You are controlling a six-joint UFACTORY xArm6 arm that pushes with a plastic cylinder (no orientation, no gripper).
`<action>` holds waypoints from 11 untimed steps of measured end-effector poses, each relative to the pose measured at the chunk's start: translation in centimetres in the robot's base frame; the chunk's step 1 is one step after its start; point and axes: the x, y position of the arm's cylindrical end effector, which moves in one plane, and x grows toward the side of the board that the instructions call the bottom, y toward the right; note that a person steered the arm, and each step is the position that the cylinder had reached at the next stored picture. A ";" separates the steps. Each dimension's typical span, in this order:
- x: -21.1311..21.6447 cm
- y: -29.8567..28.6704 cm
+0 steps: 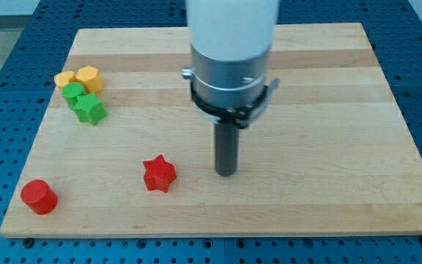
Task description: Push the red star right to the red circle
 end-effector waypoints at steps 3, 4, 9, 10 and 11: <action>0.3 -4.1; 0.3 -6.2; 2.1 -5.7; 2.1 -6.8; 2.1 -9.1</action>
